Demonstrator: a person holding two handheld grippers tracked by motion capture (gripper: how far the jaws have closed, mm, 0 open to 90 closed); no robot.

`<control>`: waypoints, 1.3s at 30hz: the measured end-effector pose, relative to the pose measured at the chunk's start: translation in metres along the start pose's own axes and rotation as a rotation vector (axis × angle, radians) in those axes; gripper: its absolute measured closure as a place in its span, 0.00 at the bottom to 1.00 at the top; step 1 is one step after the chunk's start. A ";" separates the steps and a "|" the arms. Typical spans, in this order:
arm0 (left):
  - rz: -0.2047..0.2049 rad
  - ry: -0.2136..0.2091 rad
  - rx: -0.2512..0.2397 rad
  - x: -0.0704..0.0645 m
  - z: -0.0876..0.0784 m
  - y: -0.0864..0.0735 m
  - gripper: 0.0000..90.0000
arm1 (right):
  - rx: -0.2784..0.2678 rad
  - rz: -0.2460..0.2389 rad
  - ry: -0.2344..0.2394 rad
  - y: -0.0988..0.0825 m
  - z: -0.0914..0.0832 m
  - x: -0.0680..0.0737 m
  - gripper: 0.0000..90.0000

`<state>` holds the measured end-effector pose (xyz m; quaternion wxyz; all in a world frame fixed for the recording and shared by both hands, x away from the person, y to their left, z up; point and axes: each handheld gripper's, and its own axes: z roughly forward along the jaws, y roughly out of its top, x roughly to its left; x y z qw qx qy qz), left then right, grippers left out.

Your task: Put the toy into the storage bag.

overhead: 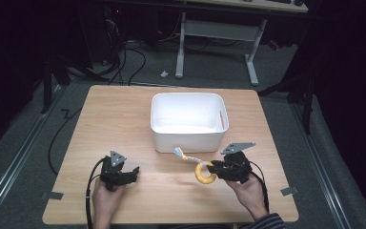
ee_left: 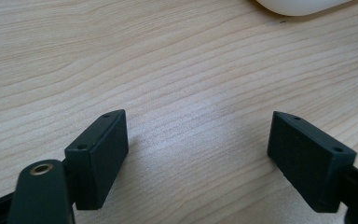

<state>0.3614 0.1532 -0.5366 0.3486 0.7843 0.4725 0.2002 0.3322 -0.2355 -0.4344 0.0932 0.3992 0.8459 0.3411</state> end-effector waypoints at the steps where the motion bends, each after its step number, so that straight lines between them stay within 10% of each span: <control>1: 0.000 0.000 0.000 0.000 0.000 0.000 0.23 | -0.002 -0.002 -0.001 0.001 -0.002 0.000 0.79; 39: 0.001 0.002 0.001 0.000 0.000 0.000 0.23 | -0.139 -0.041 -0.034 0.061 -0.060 -0.029 0.79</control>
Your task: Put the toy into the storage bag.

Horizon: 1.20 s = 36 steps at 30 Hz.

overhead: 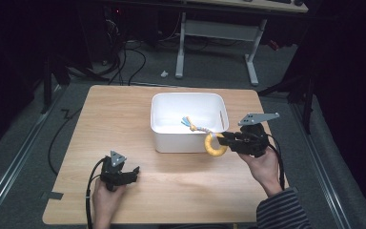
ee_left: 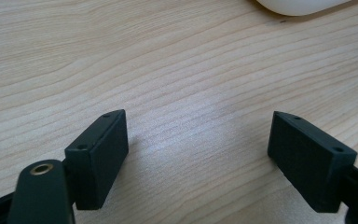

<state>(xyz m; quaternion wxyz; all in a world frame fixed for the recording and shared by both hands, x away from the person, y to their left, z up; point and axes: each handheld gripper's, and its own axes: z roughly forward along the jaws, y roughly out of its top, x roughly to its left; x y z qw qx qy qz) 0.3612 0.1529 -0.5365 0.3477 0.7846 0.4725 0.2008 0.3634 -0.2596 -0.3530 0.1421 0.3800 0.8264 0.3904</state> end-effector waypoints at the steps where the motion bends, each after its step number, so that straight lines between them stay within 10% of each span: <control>1: 0.000 0.000 0.000 0.000 0.000 0.000 0.23 | -0.009 -0.001 -0.007 0.003 0.000 -0.001 0.79; 36: 0.001 -0.001 0.001 0.000 0.000 0.000 0.23 | 0.037 0.075 -0.058 0.041 0.050 -0.044 0.79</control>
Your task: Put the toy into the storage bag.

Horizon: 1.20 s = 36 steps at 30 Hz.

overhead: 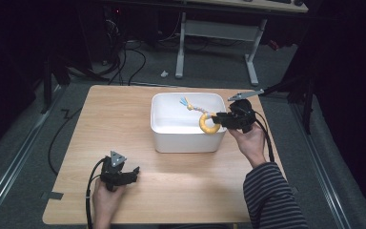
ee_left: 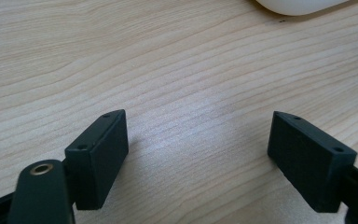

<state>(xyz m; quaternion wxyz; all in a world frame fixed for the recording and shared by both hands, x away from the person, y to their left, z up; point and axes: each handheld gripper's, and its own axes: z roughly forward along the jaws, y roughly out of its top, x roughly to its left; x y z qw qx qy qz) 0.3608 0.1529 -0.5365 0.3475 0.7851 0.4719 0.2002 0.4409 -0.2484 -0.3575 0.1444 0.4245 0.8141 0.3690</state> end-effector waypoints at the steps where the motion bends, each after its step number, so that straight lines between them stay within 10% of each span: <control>1: 0.000 0.000 0.000 0.000 0.000 0.000 0.23 | 0.000 0.000 0.000 0.000 0.000 0.000 0.79; 36: -0.001 -0.001 -0.001 0.000 0.000 0.000 0.23 | 0.084 0.011 0.017 0.008 0.035 0.000 0.79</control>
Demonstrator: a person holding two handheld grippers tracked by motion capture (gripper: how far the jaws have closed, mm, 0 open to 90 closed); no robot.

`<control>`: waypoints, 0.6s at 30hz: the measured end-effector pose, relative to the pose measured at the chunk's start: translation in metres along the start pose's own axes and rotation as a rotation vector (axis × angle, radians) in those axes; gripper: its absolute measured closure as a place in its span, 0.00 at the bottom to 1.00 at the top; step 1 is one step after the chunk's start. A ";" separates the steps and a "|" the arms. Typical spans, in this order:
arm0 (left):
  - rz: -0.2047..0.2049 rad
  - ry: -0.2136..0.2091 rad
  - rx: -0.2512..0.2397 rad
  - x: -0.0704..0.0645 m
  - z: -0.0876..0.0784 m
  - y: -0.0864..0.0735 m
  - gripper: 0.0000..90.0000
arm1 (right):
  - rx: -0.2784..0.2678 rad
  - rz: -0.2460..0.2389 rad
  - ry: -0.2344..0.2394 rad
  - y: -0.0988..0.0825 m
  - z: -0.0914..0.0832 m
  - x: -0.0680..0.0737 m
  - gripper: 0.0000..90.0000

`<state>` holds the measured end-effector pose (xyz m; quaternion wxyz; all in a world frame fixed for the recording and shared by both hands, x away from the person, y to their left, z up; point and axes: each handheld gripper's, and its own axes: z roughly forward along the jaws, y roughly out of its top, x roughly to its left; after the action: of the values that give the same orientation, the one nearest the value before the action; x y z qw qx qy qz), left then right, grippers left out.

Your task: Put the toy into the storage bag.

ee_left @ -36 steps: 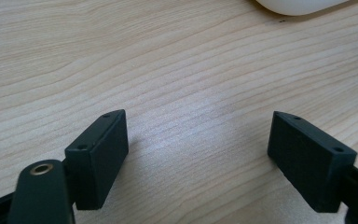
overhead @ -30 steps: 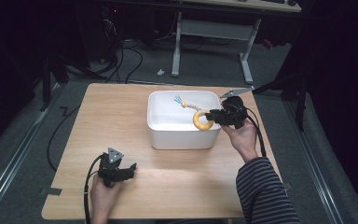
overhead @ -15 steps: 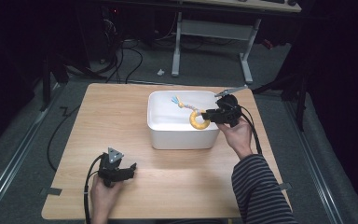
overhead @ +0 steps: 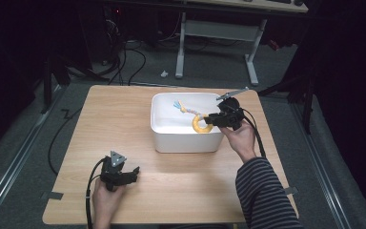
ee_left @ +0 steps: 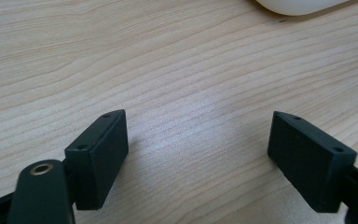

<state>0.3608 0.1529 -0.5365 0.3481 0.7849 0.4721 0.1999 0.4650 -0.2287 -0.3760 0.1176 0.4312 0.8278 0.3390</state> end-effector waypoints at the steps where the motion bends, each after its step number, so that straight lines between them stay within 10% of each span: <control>1: 0.000 0.000 0.000 0.000 0.000 0.000 0.23 | 0.004 0.004 0.001 0.000 0.001 0.000 0.79; 18: 0.000 0.000 0.000 0.000 0.000 0.000 0.23 | 0.042 -0.002 -0.005 -0.001 0.011 0.001 0.78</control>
<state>0.3608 0.1529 -0.5365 0.3482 0.7848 0.4721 0.1998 0.4692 -0.2231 -0.3846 0.1106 0.4337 0.8349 0.3204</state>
